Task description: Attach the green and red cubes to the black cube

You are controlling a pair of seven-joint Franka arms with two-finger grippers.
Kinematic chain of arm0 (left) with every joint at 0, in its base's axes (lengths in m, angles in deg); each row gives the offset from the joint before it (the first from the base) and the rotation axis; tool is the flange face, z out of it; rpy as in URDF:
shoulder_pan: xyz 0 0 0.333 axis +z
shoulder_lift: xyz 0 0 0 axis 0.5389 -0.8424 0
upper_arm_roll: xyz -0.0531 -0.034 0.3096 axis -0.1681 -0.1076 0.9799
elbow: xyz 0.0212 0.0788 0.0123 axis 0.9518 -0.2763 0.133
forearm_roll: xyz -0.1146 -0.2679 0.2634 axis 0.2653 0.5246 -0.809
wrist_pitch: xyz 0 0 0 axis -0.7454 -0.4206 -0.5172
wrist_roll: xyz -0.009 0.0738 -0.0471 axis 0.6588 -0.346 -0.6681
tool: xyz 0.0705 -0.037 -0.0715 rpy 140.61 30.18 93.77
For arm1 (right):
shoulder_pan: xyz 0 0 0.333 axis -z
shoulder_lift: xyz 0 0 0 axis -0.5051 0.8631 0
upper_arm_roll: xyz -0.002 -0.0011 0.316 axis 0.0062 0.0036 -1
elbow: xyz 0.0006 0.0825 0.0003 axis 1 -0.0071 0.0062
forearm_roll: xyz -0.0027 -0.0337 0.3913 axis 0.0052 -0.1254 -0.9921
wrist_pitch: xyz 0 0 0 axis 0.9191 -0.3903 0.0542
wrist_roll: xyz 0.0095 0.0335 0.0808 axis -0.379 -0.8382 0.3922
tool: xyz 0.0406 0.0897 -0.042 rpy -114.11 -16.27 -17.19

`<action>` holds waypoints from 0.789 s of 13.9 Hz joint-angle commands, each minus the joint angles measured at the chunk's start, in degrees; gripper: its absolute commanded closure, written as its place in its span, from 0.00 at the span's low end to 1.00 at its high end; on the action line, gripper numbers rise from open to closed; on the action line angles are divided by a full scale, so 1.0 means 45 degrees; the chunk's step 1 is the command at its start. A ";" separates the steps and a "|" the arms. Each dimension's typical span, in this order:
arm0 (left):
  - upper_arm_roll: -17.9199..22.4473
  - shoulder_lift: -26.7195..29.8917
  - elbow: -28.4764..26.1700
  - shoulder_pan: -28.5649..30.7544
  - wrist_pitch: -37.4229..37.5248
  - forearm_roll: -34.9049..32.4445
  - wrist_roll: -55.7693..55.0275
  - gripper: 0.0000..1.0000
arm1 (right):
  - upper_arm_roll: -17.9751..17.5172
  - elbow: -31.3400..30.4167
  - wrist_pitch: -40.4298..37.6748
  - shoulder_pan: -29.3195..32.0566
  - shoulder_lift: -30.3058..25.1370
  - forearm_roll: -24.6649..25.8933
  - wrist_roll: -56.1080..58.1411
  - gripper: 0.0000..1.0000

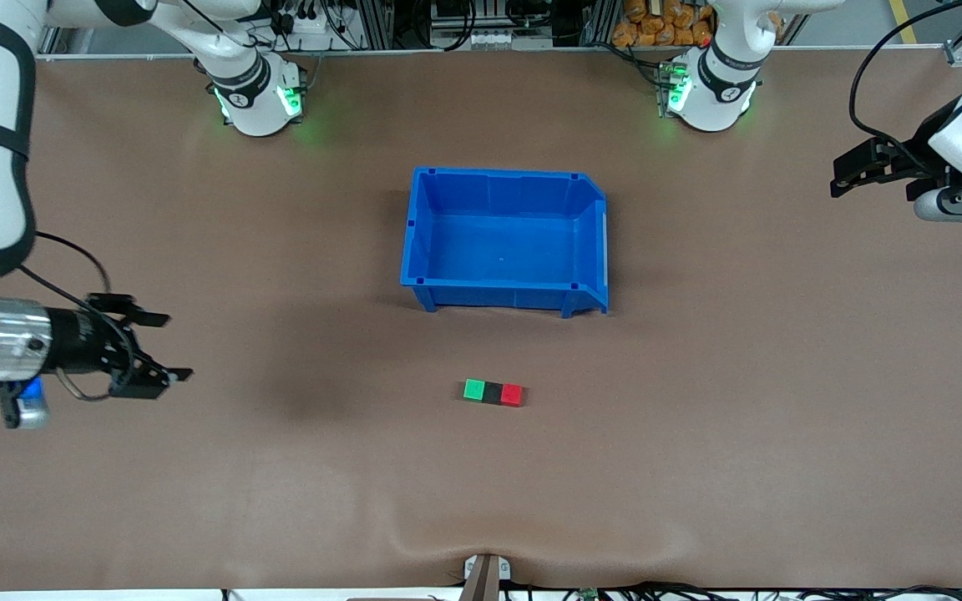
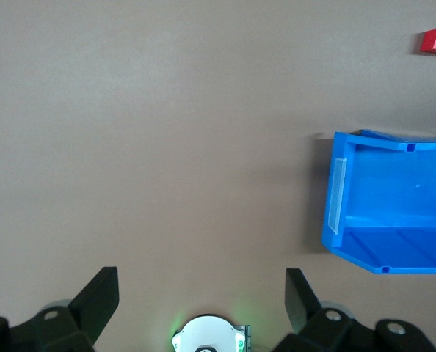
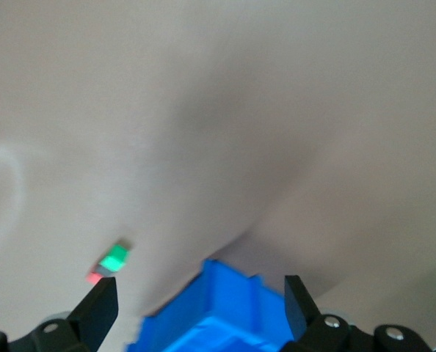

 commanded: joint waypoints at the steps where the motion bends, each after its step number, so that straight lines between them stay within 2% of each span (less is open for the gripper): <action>1: 0.0025 -0.0044 0.0207 0.0012 0.0198 0.0174 -0.0056 0.00 | -0.0022 -0.0285 -0.0866 0.0315 -0.0839 0.1084 0.2232 0.00; 7: 0.0025 -0.0122 0.0207 0.0032 0.0198 0.0174 -0.0037 0.00 | 0.0974 -0.0285 -0.2179 0.0238 -0.2128 0.2568 0.8032 0.00; 9: 0.0025 -0.0122 0.0207 -0.0007 0.0159 0.0174 -0.0037 0.00 | 0.0838 -0.0382 -0.2121 0.0160 -0.2791 0.3661 0.9789 0.00; 11: 0.0025 -0.0122 0.0207 0.0012 0.0179 0.0174 -0.0037 0.00 | 0.0877 -0.0615 -0.2140 0.0140 -0.3338 0.3744 1.1003 0.00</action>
